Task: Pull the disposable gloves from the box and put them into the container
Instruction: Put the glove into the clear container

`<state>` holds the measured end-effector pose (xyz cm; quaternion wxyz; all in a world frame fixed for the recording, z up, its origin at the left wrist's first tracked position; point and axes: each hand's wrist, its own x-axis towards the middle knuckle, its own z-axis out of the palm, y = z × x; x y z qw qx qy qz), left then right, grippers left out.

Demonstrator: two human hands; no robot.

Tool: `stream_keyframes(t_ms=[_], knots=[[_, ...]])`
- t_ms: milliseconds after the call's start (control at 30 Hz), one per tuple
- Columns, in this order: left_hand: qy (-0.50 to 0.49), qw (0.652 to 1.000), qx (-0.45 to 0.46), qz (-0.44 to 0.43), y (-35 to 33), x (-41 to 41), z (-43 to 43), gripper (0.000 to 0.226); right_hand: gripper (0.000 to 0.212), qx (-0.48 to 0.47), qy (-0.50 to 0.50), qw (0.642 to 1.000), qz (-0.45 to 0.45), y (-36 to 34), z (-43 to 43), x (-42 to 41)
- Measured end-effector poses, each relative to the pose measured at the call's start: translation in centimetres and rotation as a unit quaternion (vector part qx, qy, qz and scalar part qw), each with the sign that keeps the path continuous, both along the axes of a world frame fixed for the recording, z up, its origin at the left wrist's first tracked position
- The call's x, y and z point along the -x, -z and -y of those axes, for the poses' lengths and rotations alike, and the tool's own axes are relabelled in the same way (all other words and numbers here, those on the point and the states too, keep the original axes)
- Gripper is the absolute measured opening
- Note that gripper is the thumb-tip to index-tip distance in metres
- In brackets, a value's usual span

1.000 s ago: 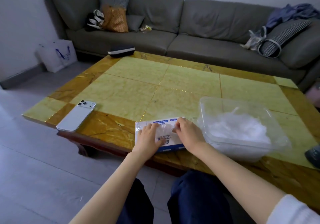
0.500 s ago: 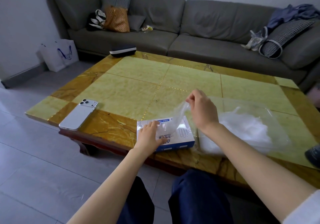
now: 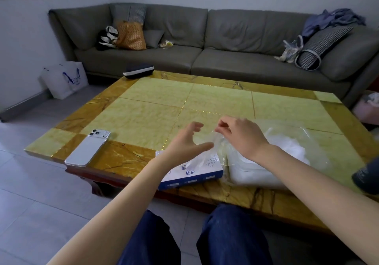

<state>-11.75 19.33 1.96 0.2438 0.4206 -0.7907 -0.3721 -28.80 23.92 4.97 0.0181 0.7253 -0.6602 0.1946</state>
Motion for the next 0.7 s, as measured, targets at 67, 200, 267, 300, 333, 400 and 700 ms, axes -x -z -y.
stream_keyframes(t_ms=[67,200,267,300,333,400,700], knots=[[0.040,0.999,0.008,0.035,-0.7,1.2,-0.4,0.045,0.020,-0.020,-0.032,0.999,0.015,-0.2,-0.4,-0.5],[0.040,0.998,0.025,0.030,-0.8,1.7,-0.2,0.022,0.027,-0.077,-0.051,0.991,0.100,-1.0,-1.3,-0.2],[0.030,0.999,0.014,0.035,-0.6,1.2,0.1,0.027,0.038,-0.145,-0.048,0.980,0.127,-1.3,-1.7,0.4],[0.027,0.999,0.007,0.039,-0.5,0.9,0.2,0.020,0.039,-0.170,-0.046,0.975,0.135,-1.3,-1.9,0.8],[0.023,0.999,0.000,0.044,-0.5,0.5,0.2,0.013,0.036,-0.183,-0.045,0.972,0.144,-1.2,-1.9,1.1],[0.016,0.999,-0.019,0.045,-0.2,0.0,0.4,0.013,0.023,-0.172,-0.038,0.968,0.179,-1.2,-1.9,1.9],[0.068,0.993,-0.077,0.052,-0.3,0.3,-0.4,0.022,0.008,-0.080,-0.029,0.959,0.271,-2.1,-1.2,2.1]])
